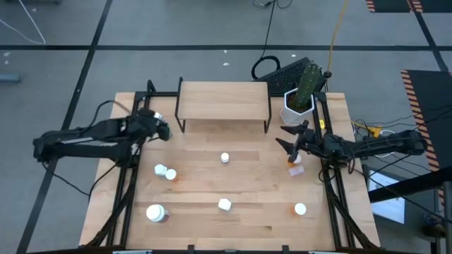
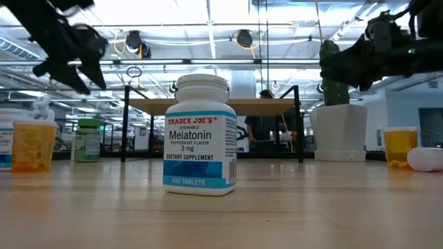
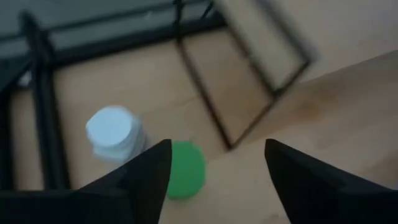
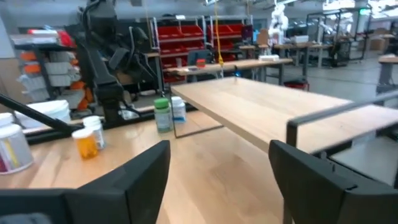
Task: Pick and place medicine bottles onto shelf by color
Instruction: Put the green medicine bottle on the shelf
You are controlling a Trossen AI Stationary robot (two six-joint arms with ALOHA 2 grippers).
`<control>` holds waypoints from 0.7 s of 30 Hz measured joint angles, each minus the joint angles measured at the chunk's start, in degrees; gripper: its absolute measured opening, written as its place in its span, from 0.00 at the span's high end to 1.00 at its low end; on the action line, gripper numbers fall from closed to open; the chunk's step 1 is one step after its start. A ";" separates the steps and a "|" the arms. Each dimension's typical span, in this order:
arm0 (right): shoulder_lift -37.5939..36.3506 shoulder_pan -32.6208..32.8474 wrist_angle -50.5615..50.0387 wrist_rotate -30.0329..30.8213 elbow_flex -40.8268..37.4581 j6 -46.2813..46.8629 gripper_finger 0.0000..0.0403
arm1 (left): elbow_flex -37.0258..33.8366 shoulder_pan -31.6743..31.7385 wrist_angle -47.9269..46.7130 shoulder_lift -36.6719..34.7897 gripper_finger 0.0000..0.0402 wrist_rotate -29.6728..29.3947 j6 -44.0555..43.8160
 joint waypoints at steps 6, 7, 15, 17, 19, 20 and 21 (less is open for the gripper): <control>2.04 -0.69 -0.02 0.92 0.00 1.81 0.31 | 1.81 10.57 -0.06 8.42 0.30 9.04 3.60; 2.13 -0.69 -0.02 0.89 0.00 1.81 0.31 | 2.00 11.86 -0.06 9.24 0.30 10.40 4.11; 2.14 -0.69 0.14 0.85 0.00 1.77 0.31 | 2.11 18.18 -1.46 13.89 0.30 15.75 4.50; 2.14 -0.69 0.14 0.83 -0.02 1.66 0.31 | 2.11 18.63 -1.54 15.19 0.30 15.97 4.61; 2.14 -0.71 0.14 0.83 0.00 1.60 0.31 | 2.11 18.64 -1.60 16.51 0.30 15.97 4.61; 2.14 -0.71 0.12 0.81 -0.02 1.55 0.31 | 2.11 18.64 -1.58 17.15 0.30 15.97 4.63; 2.14 -0.71 0.06 0.81 -0.02 1.51 0.31 | 2.11 18.64 -1.58 17.82 0.30 16.00 4.64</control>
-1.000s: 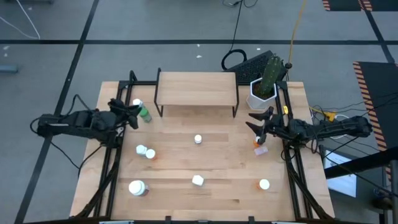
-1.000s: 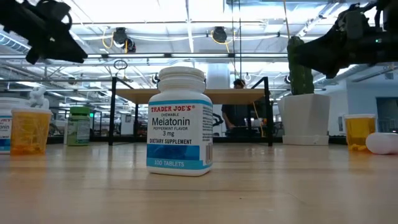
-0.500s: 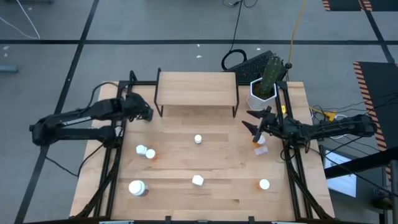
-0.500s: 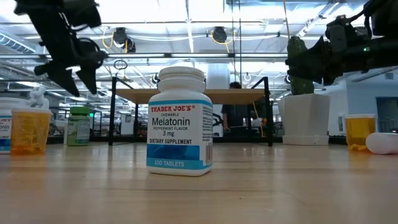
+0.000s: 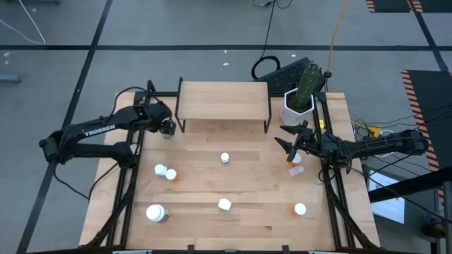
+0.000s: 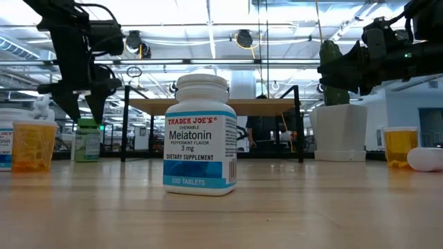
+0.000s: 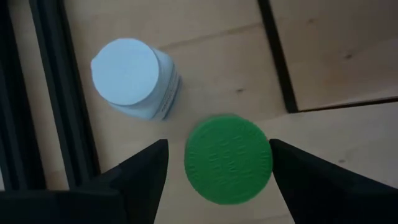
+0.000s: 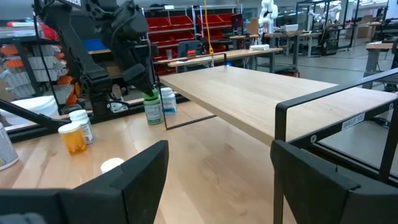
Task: Pick and place medicine bottles onto shelf by color
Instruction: Put the green medicine bottle on the shelf
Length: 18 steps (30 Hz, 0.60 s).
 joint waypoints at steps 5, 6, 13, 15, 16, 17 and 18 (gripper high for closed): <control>0.00 0.00 -0.05 0.00 0.00 -0.14 0.31 | 0.00 -0.02 0.05 2.80 0.30 0.00 0.26; 0.00 0.00 -0.08 0.00 0.02 -0.14 0.31 | 0.00 -0.02 0.19 3.17 0.31 0.00 0.40; 0.00 0.00 -0.60 -0.02 0.00 -0.14 0.31 | 0.00 -0.02 0.69 3.02 0.48 0.07 -0.29; -0.02 0.00 -0.57 -0.02 0.00 -0.14 0.31 | 0.00 -0.02 0.65 2.73 0.50 0.72 -0.36; 0.00 0.00 -0.57 -0.02 0.01 -0.13 0.31 | 0.00 -0.02 0.58 2.49 0.50 1.29 -0.42; 0.00 0.00 -0.57 -0.02 0.02 -0.07 0.31 | 0.00 -0.02 0.43 2.07 0.50 1.97 -0.44; -0.02 0.00 -0.56 -0.02 0.02 -0.03 0.31 | 0.00 -0.02 0.32 1.54 0.50 2.71 -0.45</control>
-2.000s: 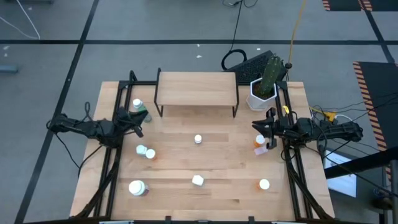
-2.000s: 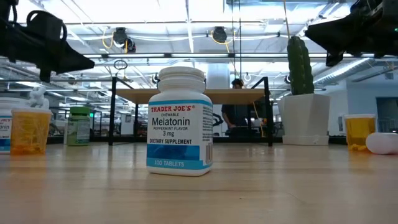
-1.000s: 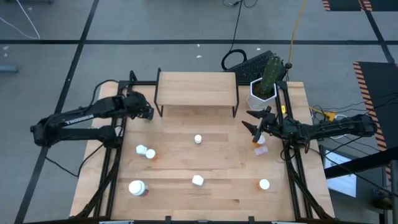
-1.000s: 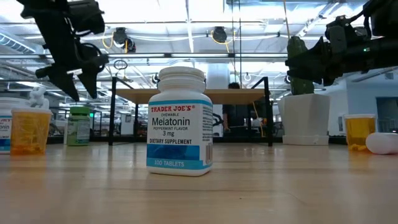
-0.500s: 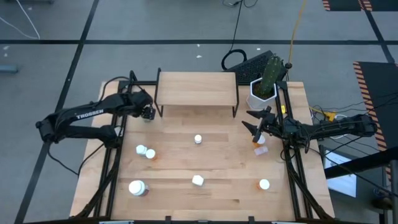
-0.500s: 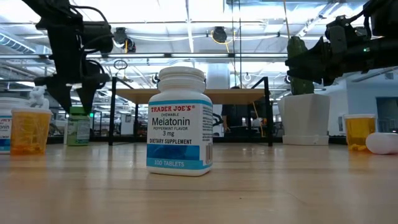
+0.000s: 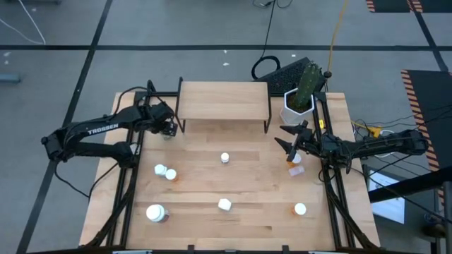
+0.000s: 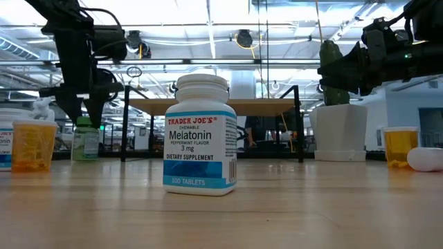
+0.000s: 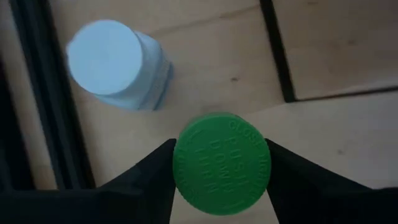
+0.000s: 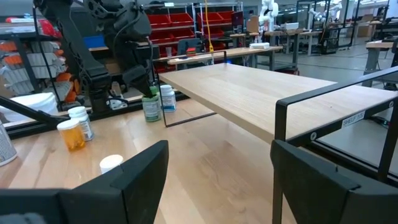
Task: Pick and place medicine bottles onto shelf by color
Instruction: Put the green medicine bottle on the shelf
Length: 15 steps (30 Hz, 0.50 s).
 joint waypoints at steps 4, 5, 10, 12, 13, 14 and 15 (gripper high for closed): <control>0.01 0.00 0.00 -0.01 0.00 0.08 0.31 | 1.61 0.00 -3.20 -2.11 0.49 2.34 -0.23; 0.00 0.00 0.00 0.00 0.00 0.08 0.31 | 2.99 0.00 -5.15 -2.46 0.48 2.31 -0.27; 0.00 -0.01 0.00 -0.02 0.00 0.07 0.31 | 12.08 -0.80 -15.43 -2.66 0.47 -2.23 -1.16; 0.00 0.00 0.00 -0.02 -0.01 0.07 0.31 | 16.09 -0.98 -16.95 -2.66 0.49 -3.16 -1.13; 0.00 0.00 0.00 -0.02 0.00 0.06 0.31 | 18.13 -0.98 -17.51 -2.66 0.50 -3.25 -0.90; 0.00 0.00 -0.04 -0.02 0.00 0.06 0.31 | 20.35 -0.95 -18.05 -2.64 0.50 -3.40 -0.53; 0.00 0.00 -0.10 -0.02 0.00 0.08 0.31 | 22.49 -0.83 -18.18 -2.62 0.50 -3.78 -0.04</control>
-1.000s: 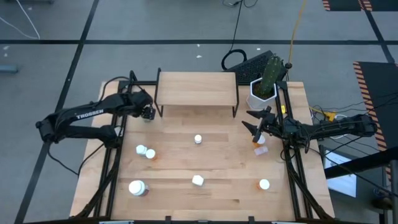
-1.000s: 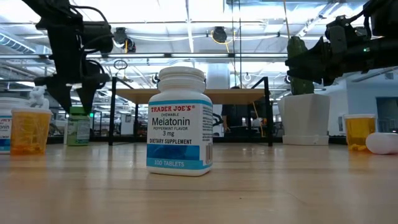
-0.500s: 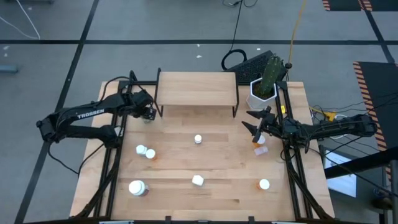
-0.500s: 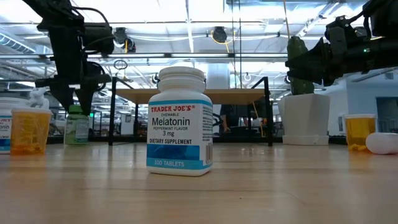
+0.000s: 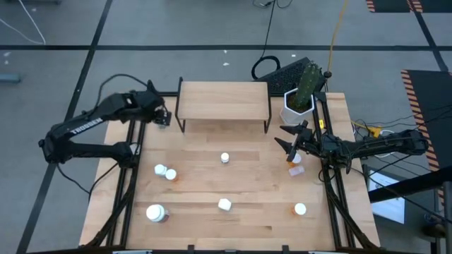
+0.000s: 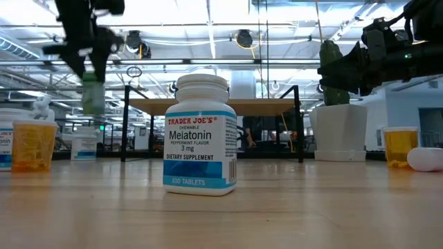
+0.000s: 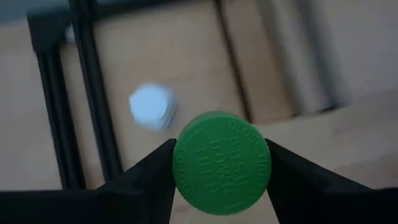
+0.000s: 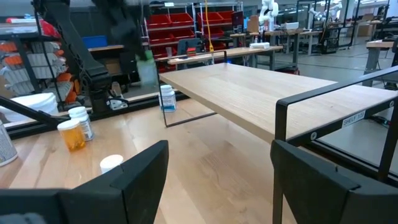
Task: Pick and place medicine bottles onto shelf by color
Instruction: Put the green medicine bottle on the shelf
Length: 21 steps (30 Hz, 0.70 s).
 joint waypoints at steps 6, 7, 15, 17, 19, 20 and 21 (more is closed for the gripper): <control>0.00 -0.02 -0.12 0.00 0.00 0.03 0.31 | 13.53 0.09 -0.81 2.90 0.46 -7.51 4.12; 0.00 -0.02 -0.17 0.00 -0.01 0.16 0.31 | 15.70 0.09 -0.79 3.71 0.45 -8.49 5.18; 0.00 -0.02 -0.38 0.00 0.00 0.64 0.31 | 29.94 0.40 1.72 14.17 0.48 -11.16 12.50; 0.00 -0.01 -0.57 -0.02 -0.01 0.66 0.31 | 32.75 0.90 3.49 17.34 0.49 -10.79 14.65; 0.01 -0.02 -0.76 -0.01 0.00 0.75 0.31 | 35.52 1.43 4.47 20.90 0.49 -10.19 16.07; 0.01 -0.01 -0.80 -0.02 0.00 0.92 0.31 | 36.67 1.85 4.89 22.58 0.49 -10.10 16.74; 0.01 -0.02 -0.82 -0.02 0.00 1.13 0.31 | 37.70 2.38 4.91 24.25 0.48 -9.97 17.30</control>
